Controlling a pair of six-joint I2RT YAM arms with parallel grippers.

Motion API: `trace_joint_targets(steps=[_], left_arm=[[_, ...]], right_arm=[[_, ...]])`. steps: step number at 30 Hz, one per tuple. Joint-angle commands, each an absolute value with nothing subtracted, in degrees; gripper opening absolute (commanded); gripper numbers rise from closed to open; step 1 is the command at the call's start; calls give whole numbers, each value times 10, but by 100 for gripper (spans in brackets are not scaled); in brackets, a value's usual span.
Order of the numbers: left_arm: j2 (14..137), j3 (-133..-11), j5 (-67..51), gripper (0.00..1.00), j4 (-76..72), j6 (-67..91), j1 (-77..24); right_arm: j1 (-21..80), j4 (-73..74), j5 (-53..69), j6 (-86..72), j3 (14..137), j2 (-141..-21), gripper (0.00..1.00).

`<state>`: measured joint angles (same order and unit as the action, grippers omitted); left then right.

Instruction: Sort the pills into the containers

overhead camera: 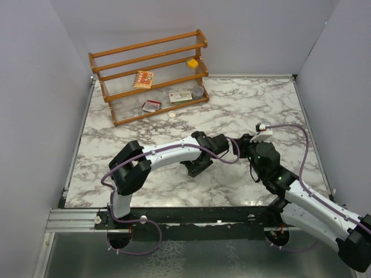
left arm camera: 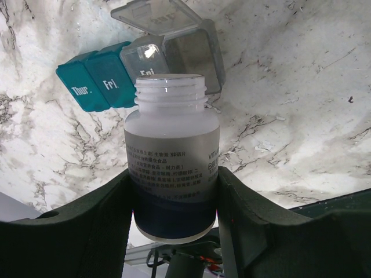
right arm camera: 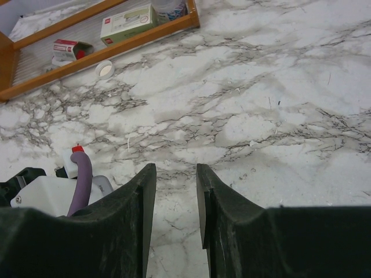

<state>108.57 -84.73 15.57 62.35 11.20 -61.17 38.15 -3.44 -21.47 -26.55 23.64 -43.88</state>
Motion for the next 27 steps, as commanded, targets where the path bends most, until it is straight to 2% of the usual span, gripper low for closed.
trace_joint_targets(steps=[1, 27], left_arm=[[1104, -851, 139, 0, 630, 109, -617], [1160, -919, 156, 0, 694, 83, -615]], right_arm=[[383, -41, -223, -271, 232, -430, 35], [383, -33, -233, -270, 232, -415, 35]])
